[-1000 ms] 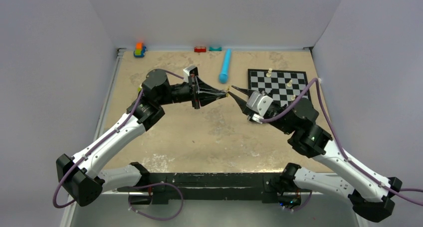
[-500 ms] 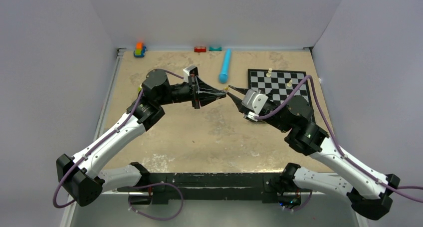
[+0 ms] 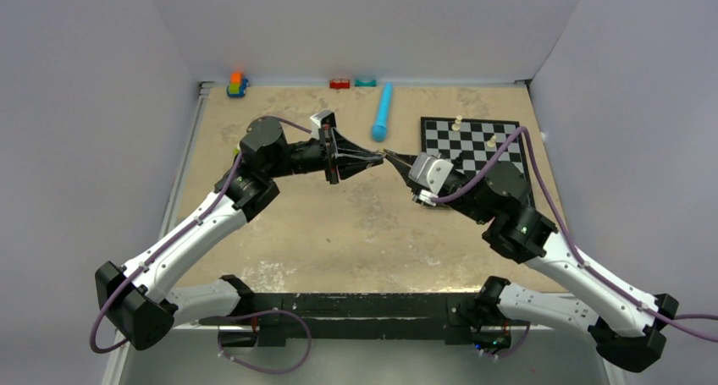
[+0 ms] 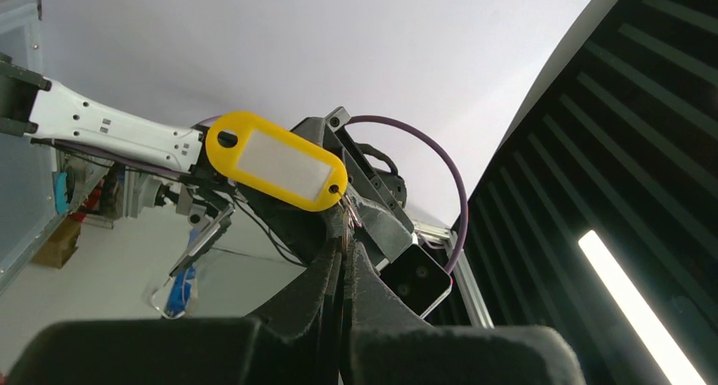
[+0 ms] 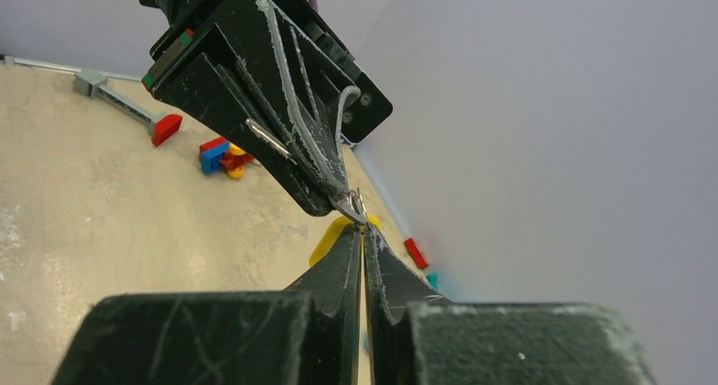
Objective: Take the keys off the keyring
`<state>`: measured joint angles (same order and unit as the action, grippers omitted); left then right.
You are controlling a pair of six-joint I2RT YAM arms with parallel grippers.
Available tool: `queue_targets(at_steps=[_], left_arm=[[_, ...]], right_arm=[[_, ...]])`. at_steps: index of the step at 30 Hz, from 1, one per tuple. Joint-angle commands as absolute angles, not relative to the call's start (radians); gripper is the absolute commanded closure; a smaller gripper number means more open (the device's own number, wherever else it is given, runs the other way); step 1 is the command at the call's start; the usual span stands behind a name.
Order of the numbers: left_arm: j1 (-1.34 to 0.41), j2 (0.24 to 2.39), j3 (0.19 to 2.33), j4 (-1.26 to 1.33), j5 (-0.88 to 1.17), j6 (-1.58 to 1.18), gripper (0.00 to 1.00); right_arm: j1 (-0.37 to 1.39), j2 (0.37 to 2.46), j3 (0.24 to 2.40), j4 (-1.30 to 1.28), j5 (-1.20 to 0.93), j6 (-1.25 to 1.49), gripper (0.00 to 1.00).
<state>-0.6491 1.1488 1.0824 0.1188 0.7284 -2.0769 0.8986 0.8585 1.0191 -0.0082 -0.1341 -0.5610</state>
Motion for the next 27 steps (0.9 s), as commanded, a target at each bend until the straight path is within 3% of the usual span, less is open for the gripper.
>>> queue_targets(at_steps=[1,27], left_arm=[[-0.647,1.133,1.117,0.148,0.744,-2.081,1.0],[-0.647,1.132,1.117,0.183,0.754,-2.101,1.0]], right_arm=[[0.905,0.858,1.069,0.022,-0.153,-0.559,0.98],[0.906,0.788,1.017,0.027,-0.107,-0.612,1.0]])
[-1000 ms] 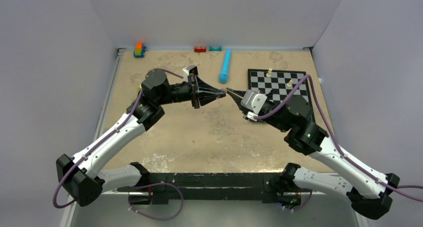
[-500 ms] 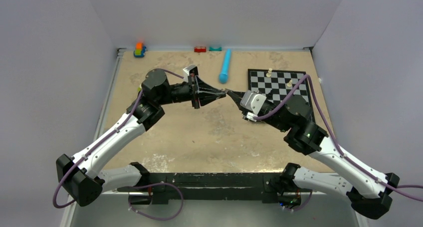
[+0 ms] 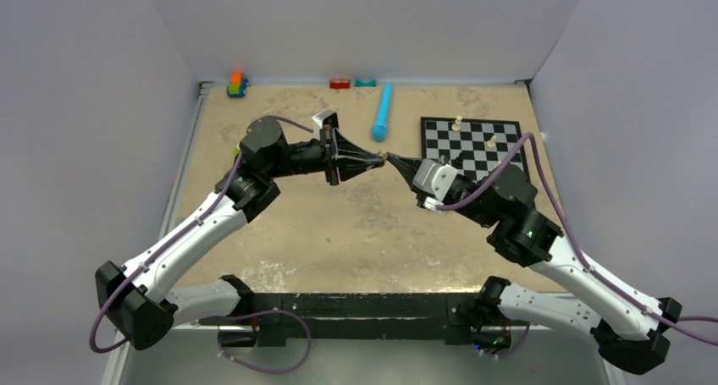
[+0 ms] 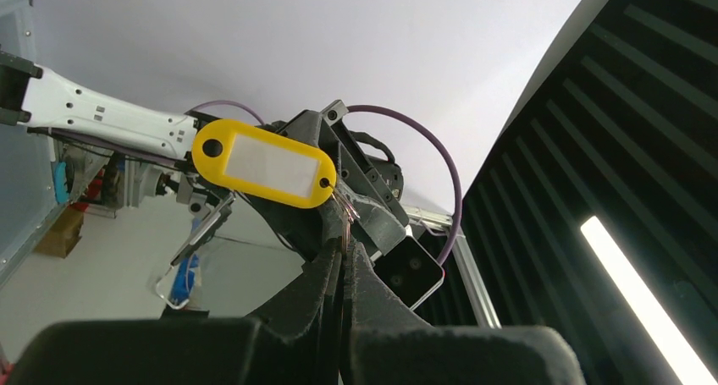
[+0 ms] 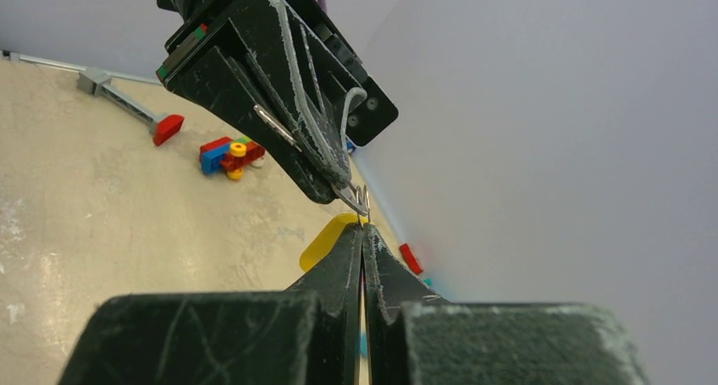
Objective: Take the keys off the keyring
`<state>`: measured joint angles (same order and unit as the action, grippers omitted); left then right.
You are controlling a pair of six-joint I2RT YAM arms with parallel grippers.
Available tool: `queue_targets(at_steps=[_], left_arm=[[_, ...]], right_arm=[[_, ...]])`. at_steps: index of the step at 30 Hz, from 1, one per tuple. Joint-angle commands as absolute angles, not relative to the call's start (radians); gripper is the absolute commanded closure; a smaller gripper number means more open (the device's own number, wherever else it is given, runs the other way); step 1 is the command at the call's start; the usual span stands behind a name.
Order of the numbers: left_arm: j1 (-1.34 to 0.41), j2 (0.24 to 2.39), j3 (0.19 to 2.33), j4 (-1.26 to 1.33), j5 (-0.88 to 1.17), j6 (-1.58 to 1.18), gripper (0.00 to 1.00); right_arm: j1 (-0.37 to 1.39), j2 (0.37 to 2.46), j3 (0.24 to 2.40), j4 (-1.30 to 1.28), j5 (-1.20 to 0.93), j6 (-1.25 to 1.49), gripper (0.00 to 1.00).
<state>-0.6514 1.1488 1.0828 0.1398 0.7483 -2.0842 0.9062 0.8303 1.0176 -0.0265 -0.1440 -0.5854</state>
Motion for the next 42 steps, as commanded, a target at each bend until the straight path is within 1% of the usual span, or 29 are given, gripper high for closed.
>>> queue_targets(at_steps=[1,7,9,10,11,13,14,15,16,18,19,22,23,24,29,31,33,34,35,36,37,38,40,42], left_arm=[[-0.647,1.133,1.117,0.186,0.754,-2.103,1.0],[-0.647,1.134,1.099,0.234,0.748,-2.132,1.0],[-0.646,1.134,1.092,0.242,0.746,-2.137,0.96],[-0.647,1.134,1.086,0.252,0.742,-2.141,0.91],[-0.647,1.133,1.08,0.264,0.738,-2.147,0.83],[-0.646,1.132,1.068,0.289,0.726,-2.159,0.64],[-0.647,1.131,1.062,0.3,0.721,-2.164,0.57],[-0.647,1.131,1.062,0.308,0.72,-2.164,0.56],[-0.646,1.132,1.062,0.315,0.72,-2.164,0.56],[-0.647,1.137,1.064,0.332,0.725,-2.165,0.63],[-0.647,1.138,1.064,0.338,0.728,-2.165,0.68],[-0.647,1.139,1.06,0.344,0.733,-2.166,0.88],[-0.646,1.14,1.06,0.346,0.733,-2.166,0.93],[-0.647,1.14,1.06,0.347,0.735,-2.166,0.96],[-0.647,1.139,1.054,0.349,0.742,-2.158,0.97],[-0.646,1.139,1.043,0.345,0.745,-2.143,0.94],[-0.645,1.141,1.024,0.318,0.761,-2.101,0.88],[-0.645,1.142,1.015,0.296,0.776,-2.072,0.84],[-0.644,1.145,1.005,0.276,0.797,-2.039,0.74],[-0.642,1.149,0.996,0.247,0.814,-1.996,0.67],[-0.639,1.149,0.99,0.186,0.832,-1.945,0.6],[-0.635,1.148,0.988,0.128,0.837,-1.881,0.55],[-0.624,1.141,0.986,-0.043,0.827,-1.738,0.44],[-0.607,1.135,0.989,-0.206,0.794,-1.594,0.39]], right_arm=[[0.906,0.784,1.014,0.027,-0.107,-0.613,1.0],[0.906,0.774,1.0,0.034,-0.104,-0.614,1.0],[0.907,0.772,1.0,0.031,-0.103,-0.614,1.0],[0.907,0.771,1.001,0.031,-0.103,-0.614,1.0],[0.906,0.771,1.0,0.03,-0.103,-0.614,1.0],[0.906,0.769,1.001,0.029,-0.103,-0.614,1.0],[0.906,0.769,1.0,0.029,-0.103,-0.611,1.0],[0.907,0.769,1.0,0.029,-0.104,-0.609,1.0],[0.907,0.77,1.002,0.028,-0.104,-0.608,1.0],[0.907,0.77,1.002,0.026,-0.104,-0.605,1.0],[0.906,0.771,1.0,0.026,-0.104,-0.603,1.0],[0.906,0.77,0.999,0.023,-0.104,-0.591,1.0],[0.906,0.771,0.997,0.023,-0.103,-0.586,1.0],[0.907,0.769,0.995,0.025,-0.101,-0.584,1.0],[0.907,0.768,0.985,0.019,-0.074,-0.555,1.0],[0.906,0.76,0.97,0.02,-0.038,-0.518,1.0],[0.907,0.748,0.947,0.026,0.032,-0.412,1.0],[0.906,0.746,0.939,0.017,0.054,-0.372,0.93],[0.906,0.748,0.932,0.004,0.094,-0.278,0.83],[0.907,0.753,0.934,-0.038,0.111,-0.209,0.72],[0.906,0.761,0.937,-0.079,0.127,-0.12,0.64],[0.906,0.767,0.941,-0.119,0.145,-0.039,0.59],[0.906,0.771,0.945,-0.2,0.168,0.131,0.57],[0.906,0.755,0.921,-0.24,0.167,0.239,0.55]])
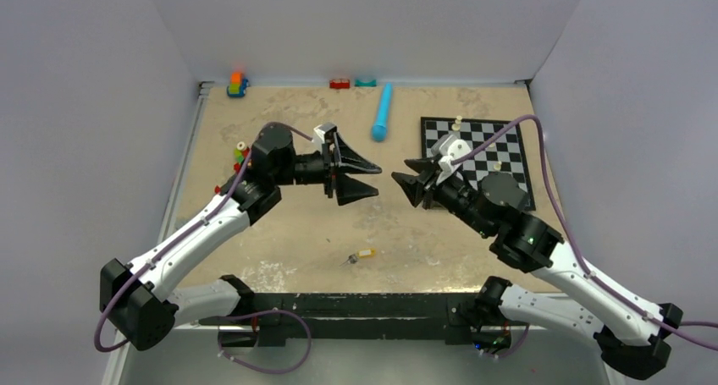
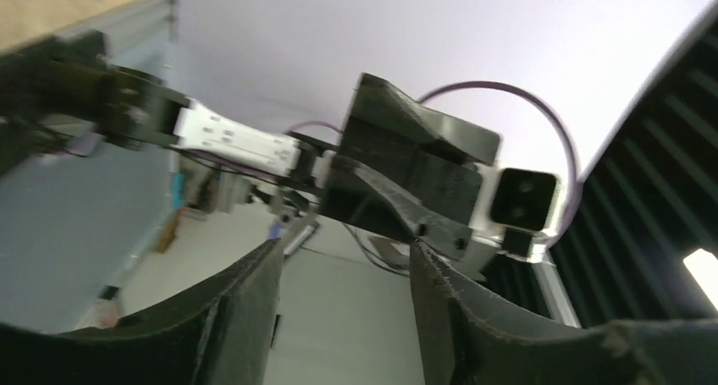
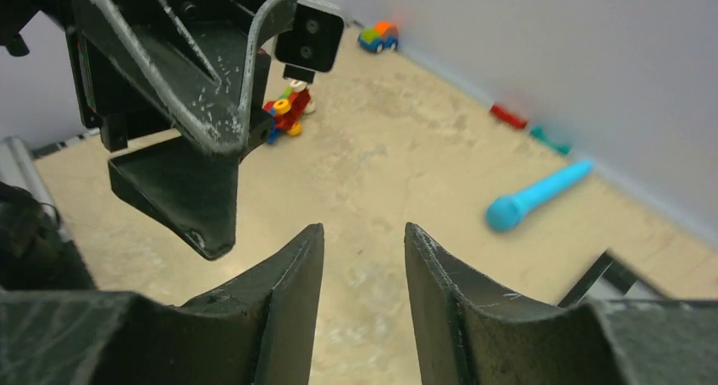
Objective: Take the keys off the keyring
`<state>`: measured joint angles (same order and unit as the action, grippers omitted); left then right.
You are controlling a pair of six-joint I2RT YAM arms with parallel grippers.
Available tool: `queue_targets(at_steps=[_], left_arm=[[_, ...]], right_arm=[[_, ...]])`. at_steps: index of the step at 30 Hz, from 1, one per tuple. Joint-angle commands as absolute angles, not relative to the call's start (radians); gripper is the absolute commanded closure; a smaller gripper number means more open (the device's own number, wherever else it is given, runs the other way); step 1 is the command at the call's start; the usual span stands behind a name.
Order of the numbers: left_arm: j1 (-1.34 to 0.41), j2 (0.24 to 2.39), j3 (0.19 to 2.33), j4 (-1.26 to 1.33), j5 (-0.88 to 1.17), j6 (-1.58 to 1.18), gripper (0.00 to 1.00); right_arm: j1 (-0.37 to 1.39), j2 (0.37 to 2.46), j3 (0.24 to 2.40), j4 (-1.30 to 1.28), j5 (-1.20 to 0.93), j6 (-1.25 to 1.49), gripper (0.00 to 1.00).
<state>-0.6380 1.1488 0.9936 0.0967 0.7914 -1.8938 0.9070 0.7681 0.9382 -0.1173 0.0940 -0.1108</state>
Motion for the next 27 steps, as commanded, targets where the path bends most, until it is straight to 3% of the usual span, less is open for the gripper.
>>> queue_targets(at_steps=[1,9,15,27], left_arm=[[-0.598,1.134,0.99,-0.272,0.77,-1.501,0.36],[-0.584,1.162,1.104,-0.856,0.319,-0.984,0.35],[-0.584,1.096,1.017,-0.942,0.038,-0.905,0.38],[-0.583,1.02,0.825,-0.814,0.084,-0.904,0.42]], right_arm=[[0.906,0.746,0.895,-0.252,0.166,0.283,0.55],[0.906,0.867,0.836,-0.359,0.023,0.413,0.54],[0.906,1.046,0.753,-0.287,-0.074,0.456,0.54],[0.985,1.268,0.711,-0.165,-0.09,0.543,0.53]])
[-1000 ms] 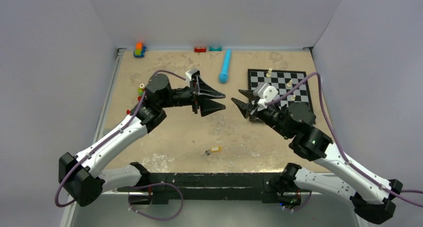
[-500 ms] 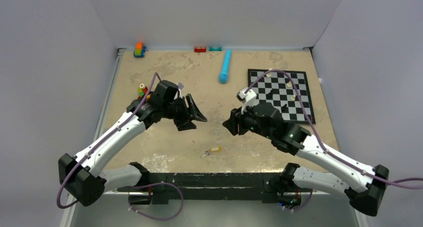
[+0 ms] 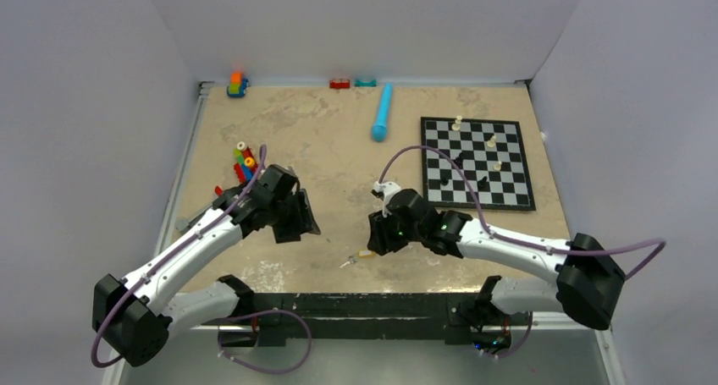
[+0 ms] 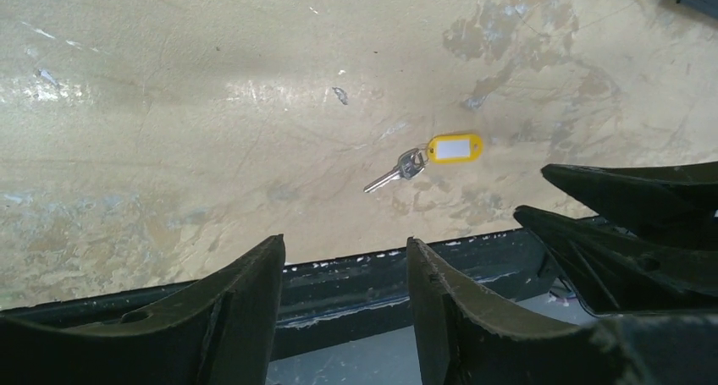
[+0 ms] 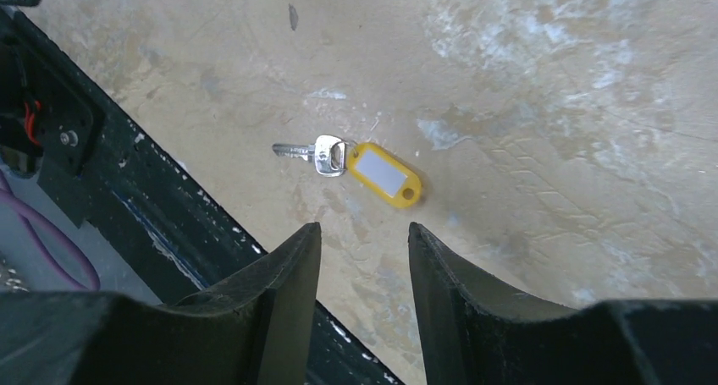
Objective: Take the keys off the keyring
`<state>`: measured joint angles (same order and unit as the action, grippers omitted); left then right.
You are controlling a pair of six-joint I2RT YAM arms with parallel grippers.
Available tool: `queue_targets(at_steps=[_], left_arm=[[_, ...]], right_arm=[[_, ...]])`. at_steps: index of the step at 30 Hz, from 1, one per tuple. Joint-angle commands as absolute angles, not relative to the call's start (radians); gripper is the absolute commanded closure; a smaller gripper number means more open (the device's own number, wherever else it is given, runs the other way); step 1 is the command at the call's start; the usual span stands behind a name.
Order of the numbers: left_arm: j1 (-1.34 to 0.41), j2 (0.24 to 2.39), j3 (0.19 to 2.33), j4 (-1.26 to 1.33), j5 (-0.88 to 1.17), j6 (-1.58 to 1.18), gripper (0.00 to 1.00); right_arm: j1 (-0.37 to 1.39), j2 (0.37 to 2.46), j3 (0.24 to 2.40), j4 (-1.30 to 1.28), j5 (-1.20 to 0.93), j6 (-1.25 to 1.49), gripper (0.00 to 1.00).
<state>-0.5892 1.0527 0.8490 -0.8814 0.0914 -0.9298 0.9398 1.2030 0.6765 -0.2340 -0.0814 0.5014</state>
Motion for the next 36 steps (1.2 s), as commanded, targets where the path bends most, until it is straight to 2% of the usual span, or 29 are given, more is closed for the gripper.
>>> queue_targets(at_steps=[1,11,19,21,26,36], left_arm=[[-0.583,1.015,0.816,-0.804,0.09,-0.904,0.42],[-0.583,0.984,0.804,-0.807,0.076,-0.859,0.44],[-0.583,0.98,0.811,-0.816,0.044,-0.822,0.44],[-0.584,0.97,0.806,-0.817,0.013,-0.811,0.43],[-0.584,0.963,0.792,-0.784,0.009,-0.806,0.43],[-0.583,0.953,0.824,-0.802,0.027,-0.775,0.43]], right_arm=[[0.996,1.287,0.718,-0.167,-0.08,0.548,0.53],[1.026,1.373,0.785,-0.289,0.09,0.656,0.5],[1.03,1.378,0.781,-0.271,0.077,0.736,0.48],[1.031,1.358,0.765,-0.286,0.076,0.798,0.44],[1.034,1.266,0.658,-0.147,0.031,1.137,0.44],[1.032,1.308,0.585,-0.049,0.062,1.351,0.42]])
